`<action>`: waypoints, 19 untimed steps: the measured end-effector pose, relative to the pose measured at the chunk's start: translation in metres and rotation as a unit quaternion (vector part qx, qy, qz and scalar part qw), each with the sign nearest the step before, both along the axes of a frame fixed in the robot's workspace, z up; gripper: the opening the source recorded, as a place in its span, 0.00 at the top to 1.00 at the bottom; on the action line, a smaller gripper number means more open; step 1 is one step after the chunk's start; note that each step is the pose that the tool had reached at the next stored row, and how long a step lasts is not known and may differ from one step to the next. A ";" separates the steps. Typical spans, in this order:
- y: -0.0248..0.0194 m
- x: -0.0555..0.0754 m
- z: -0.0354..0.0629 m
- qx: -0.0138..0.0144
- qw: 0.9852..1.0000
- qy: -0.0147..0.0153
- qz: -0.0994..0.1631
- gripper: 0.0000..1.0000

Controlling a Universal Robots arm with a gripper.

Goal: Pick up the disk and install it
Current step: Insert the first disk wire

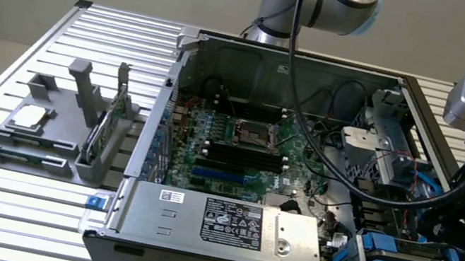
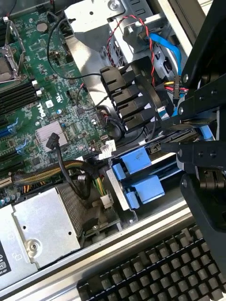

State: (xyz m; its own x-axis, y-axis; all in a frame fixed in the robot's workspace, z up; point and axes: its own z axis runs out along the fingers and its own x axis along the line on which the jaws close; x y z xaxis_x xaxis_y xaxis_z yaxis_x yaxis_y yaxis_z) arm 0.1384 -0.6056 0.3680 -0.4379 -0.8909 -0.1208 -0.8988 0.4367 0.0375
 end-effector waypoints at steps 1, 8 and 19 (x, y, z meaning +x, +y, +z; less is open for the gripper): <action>0.0000 0.000 -0.0001 0.000 1.000 0.000 -0.005 0.75; 0.0000 0.000 -0.0009 0.000 0.999 0.004 -0.040 0.75; 0.0000 0.000 -0.0020 0.000 0.995 0.011 -0.098 0.75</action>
